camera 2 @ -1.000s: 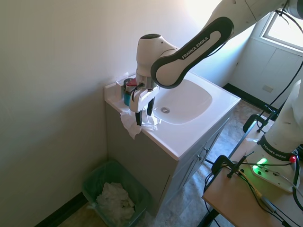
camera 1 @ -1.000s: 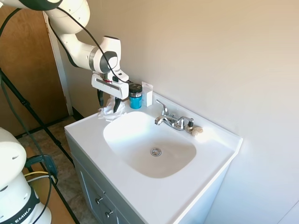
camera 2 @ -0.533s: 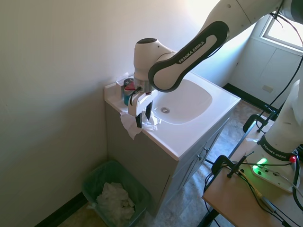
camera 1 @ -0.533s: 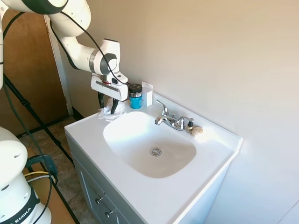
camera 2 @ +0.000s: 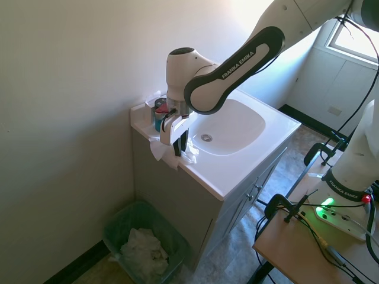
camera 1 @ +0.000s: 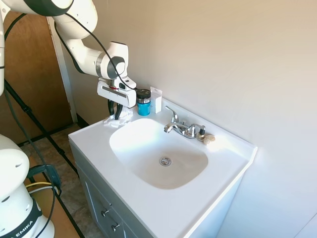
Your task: Throw the tissue in the trash bin
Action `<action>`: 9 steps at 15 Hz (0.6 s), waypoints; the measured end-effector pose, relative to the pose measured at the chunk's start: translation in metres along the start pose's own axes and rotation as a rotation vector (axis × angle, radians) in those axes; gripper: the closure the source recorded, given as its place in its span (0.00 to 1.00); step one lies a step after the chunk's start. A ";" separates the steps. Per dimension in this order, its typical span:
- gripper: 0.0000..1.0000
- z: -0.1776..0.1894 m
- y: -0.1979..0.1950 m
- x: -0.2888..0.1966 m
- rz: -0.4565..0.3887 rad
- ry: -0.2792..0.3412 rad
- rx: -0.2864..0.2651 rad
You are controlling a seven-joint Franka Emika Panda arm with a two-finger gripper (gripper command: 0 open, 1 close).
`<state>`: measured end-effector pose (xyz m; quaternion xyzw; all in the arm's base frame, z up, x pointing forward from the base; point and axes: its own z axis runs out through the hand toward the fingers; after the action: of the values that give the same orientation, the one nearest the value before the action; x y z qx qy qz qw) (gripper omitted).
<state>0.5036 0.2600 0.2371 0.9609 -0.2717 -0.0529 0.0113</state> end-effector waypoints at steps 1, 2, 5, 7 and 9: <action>1.00 0.000 0.001 0.001 0.003 0.000 -0.001; 1.00 0.000 0.001 0.002 0.005 0.000 0.000; 1.00 -0.007 -0.001 0.002 0.005 0.006 0.011; 1.00 -0.020 -0.005 -0.004 -0.010 0.023 0.028; 1.00 -0.034 -0.012 -0.016 -0.031 0.039 0.040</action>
<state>0.4997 0.2782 0.2723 0.9658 -0.2576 -0.0291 -0.0034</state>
